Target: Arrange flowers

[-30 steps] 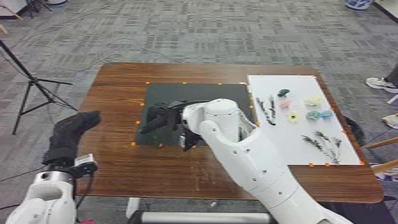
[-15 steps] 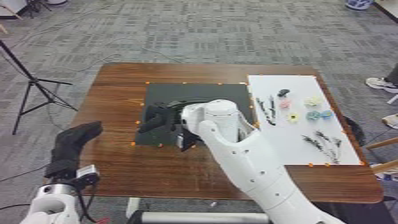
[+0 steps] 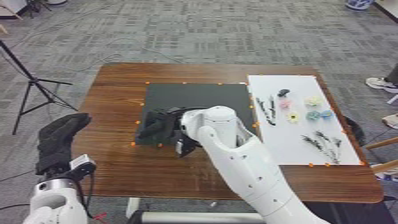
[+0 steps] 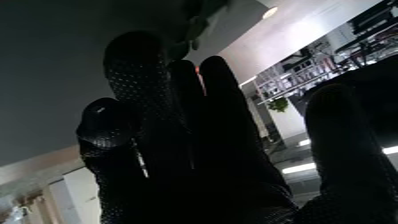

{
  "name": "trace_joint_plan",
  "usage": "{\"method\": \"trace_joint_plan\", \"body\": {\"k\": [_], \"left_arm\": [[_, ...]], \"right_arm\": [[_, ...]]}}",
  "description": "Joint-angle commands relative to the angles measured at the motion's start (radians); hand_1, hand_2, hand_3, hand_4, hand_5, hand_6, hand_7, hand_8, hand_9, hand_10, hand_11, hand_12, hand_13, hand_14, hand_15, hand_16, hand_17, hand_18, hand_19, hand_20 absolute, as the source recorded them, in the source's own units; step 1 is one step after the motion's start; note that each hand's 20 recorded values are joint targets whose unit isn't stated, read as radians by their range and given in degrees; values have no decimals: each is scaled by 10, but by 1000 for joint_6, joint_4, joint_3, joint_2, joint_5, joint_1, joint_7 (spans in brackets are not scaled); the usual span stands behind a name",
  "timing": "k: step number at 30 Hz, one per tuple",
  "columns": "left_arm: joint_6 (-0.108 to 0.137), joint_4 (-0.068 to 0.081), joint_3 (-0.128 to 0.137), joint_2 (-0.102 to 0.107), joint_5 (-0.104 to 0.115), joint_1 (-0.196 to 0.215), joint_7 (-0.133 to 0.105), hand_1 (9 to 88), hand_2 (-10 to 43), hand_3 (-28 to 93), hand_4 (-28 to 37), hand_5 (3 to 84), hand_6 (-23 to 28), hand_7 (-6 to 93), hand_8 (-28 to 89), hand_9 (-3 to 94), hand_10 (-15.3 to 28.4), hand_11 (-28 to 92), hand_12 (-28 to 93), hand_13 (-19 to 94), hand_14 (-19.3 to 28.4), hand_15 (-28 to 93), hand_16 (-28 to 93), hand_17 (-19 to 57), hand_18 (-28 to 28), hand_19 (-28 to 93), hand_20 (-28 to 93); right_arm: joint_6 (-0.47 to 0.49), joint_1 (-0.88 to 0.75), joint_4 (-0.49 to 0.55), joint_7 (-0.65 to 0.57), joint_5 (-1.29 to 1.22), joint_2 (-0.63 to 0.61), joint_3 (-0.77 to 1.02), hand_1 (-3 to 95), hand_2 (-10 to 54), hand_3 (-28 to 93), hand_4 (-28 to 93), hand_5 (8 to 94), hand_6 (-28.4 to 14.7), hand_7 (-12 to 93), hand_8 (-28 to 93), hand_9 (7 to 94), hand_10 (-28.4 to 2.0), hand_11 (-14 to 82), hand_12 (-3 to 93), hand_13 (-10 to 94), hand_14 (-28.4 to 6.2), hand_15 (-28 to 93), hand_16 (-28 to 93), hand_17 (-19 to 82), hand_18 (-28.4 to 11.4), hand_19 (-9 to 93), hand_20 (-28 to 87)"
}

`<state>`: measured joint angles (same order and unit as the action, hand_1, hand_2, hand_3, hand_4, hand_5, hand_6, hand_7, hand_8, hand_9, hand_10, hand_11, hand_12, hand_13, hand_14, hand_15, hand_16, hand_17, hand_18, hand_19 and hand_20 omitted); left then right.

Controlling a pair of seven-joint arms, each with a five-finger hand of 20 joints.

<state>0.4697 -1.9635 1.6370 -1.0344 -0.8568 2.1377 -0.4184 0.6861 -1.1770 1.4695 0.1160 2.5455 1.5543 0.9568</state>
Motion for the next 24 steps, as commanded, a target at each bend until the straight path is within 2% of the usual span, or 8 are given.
{"method": "trace_joint_plan", "body": {"k": [1,9,14,15,16,17,18,24], "left_arm": [[16,-17,-4,-15,7,8,13,439,71,692,-121,610,48,205,108,592,145,253,133,473,151,235,-11,176,82,52,286],[20,-33,-2,-11,1,19,26,425,68,703,-130,604,47,205,96,586,145,251,133,467,154,235,-11,170,83,54,281],[18,-40,-10,-11,-14,14,43,419,66,704,-132,602,47,205,91,583,146,249,133,465,154,235,-11,168,83,57,278],[33,-5,-50,-6,-22,-45,53,418,66,704,-133,601,46,205,90,583,146,249,133,465,154,235,-11,168,84,57,277],[24,-6,-45,-6,-22,-36,49,417,66,705,-134,601,46,204,89,583,146,249,133,465,154,235,-11,167,84,57,277],[36,-3,-62,-3,-29,-56,58,417,66,705,-134,601,46,204,87,583,146,249,133,465,154,236,-10,167,84,58,276],[39,-2,-68,-3,-34,-62,63,417,66,705,-135,601,46,204,87,583,146,249,133,465,154,236,-11,167,84,58,276],[40,1,-84,-2,-39,-83,78,412,65,707,-136,600,45,204,83,583,146,248,133,465,156,237,-10,165,85,62,274]], "right_arm": [[-2,-10,-13,15,41,3,-2,200,167,530,-149,533,-71,93,-84,516,-148,60,79,689,-188,609,256,346,-278,869,522],[-10,17,-5,-22,11,-44,-8,199,167,532,-150,533,-71,94,-85,516,-147,60,79,690,-188,608,257,346,-278,870,523],[-14,25,0,-27,6,-56,-9,201,167,529,-150,533,-72,93,-85,515,-147,60,79,689,-187,608,257,346,-278,869,522],[-12,25,1,-27,6,-57,-9,201,167,529,-150,533,-72,93,-85,515,-147,60,79,689,-188,608,257,346,-278,869,522],[-13,25,2,-29,4,-58,-10,201,167,528,-149,533,-72,93,-85,515,-147,60,79,689,-188,609,257,346,-278,869,522],[-11,26,2,-27,5,-59,-10,201,167,528,-149,533,-72,93,-85,515,-147,60,79,689,-188,609,257,346,-278,869,522],[-10,26,4,-28,5,-60,-10,201,167,527,-149,533,-72,93,-85,515,-147,60,79,689,-188,608,257,346,-278,869,522],[-15,31,-6,-20,11,-53,3,200,167,528,-148,533,-72,93,-85,515,-147,60,79,689,-188,609,257,346,-277,870,521]]}}
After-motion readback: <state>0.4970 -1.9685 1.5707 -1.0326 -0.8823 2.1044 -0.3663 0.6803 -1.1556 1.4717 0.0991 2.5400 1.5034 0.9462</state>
